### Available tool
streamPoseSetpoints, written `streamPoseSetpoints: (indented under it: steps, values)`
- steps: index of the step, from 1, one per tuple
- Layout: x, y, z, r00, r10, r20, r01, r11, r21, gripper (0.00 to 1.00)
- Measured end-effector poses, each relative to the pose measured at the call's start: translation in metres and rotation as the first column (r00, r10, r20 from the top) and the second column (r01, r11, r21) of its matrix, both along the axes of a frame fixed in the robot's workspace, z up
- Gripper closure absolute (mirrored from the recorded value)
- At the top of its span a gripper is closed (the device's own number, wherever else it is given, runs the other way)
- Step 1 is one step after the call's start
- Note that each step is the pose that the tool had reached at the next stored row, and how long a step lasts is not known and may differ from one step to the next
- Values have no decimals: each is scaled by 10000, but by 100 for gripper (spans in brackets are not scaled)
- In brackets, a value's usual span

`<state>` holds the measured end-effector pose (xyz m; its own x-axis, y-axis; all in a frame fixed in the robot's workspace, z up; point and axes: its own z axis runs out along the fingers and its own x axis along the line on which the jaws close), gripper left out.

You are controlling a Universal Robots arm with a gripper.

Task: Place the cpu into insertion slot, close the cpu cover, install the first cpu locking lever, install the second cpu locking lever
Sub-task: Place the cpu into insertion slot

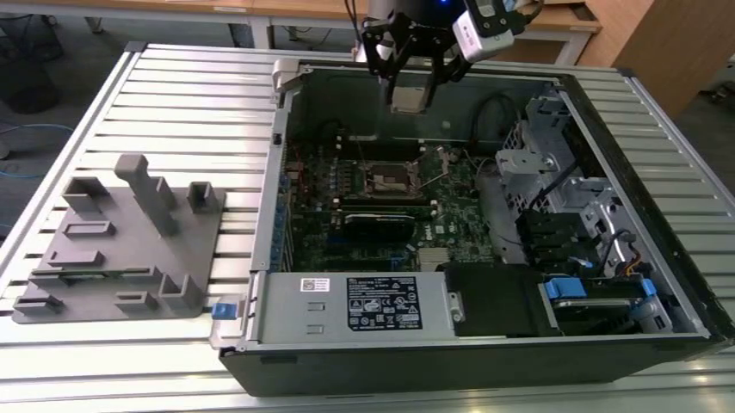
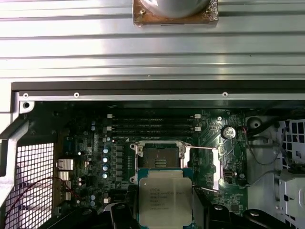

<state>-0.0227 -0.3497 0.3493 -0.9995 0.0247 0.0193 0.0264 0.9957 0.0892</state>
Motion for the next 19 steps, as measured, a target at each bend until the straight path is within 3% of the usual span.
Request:
streamPoseSetpoints:
  steps: [19]
  values:
    - [0,0,-51,10000,0,0,0,10000,0,46]
